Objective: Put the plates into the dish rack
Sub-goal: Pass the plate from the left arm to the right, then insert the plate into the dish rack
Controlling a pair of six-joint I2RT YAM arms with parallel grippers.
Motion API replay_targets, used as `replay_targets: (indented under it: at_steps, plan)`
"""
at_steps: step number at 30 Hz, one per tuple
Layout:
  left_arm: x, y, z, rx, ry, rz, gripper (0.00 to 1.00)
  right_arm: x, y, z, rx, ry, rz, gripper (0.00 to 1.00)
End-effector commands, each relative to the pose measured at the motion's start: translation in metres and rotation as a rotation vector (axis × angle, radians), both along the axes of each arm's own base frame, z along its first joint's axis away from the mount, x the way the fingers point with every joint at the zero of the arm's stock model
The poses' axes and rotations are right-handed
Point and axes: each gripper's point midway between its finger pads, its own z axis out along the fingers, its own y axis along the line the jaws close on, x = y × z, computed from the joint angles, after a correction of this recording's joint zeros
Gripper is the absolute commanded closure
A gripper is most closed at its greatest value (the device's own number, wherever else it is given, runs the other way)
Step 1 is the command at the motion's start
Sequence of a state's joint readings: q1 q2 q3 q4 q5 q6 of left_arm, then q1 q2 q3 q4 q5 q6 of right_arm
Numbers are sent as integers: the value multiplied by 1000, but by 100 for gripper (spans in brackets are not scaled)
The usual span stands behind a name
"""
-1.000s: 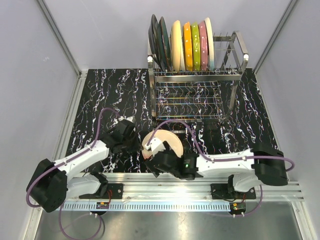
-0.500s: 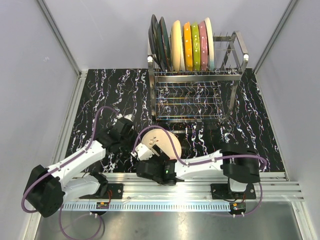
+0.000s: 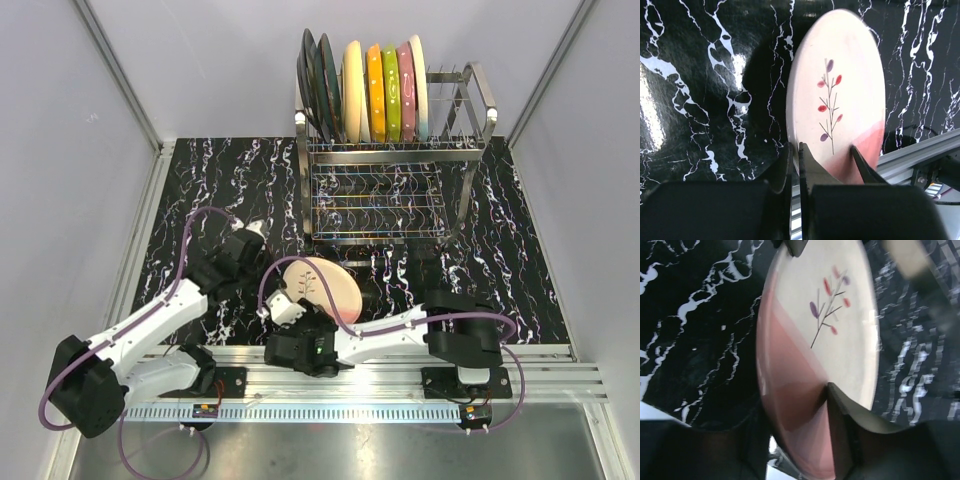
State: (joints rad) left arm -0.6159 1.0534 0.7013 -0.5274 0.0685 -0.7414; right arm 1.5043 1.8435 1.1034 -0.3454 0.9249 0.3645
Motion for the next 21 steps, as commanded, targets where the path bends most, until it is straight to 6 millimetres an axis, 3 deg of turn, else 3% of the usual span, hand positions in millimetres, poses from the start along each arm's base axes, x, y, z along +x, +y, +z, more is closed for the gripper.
replay_targets:
  at_steps: [1, 2, 5, 7, 10, 11, 12, 14, 15, 19, 21]
  plan:
    - [12, -14, 35, -74, -93, -27, 100, 7, 9, 34, 62, -100, -49, 56]
    - [13, -14, 36, -75, -97, -28, 98, 5, 9, 36, 62, -100, -44, 60]
    - [17, -17, 43, -82, -112, -29, 76, -1, 14, 43, 92, -94, -28, 74]
    - [20, -18, 51, -85, -127, -35, 69, -5, 16, 48, 118, -76, -10, 82]
    - [26, -20, 64, -88, -157, -41, 57, -11, 19, 51, 164, -38, 10, 88]
    - [28, -21, 67, -88, -164, -42, 51, -14, 20, 53, 177, -26, 20, 89]
    - [29, -19, 69, -80, -167, -41, 39, -16, 20, 57, 199, -12, 26, 90]
    - [35, -16, 81, -68, -195, -28, 30, -19, 18, 62, 228, 9, 30, 92]
    - [35, -11, 81, -45, -193, -23, 18, -20, 15, 63, 233, 13, 28, 93]
    - [47, 9, 109, -2, -268, 39, 2, -27, 13, 74, 323, 60, 42, 96]
    - [49, 19, 123, 3, -301, 61, 1, -31, 11, 83, 371, 86, 60, 97]
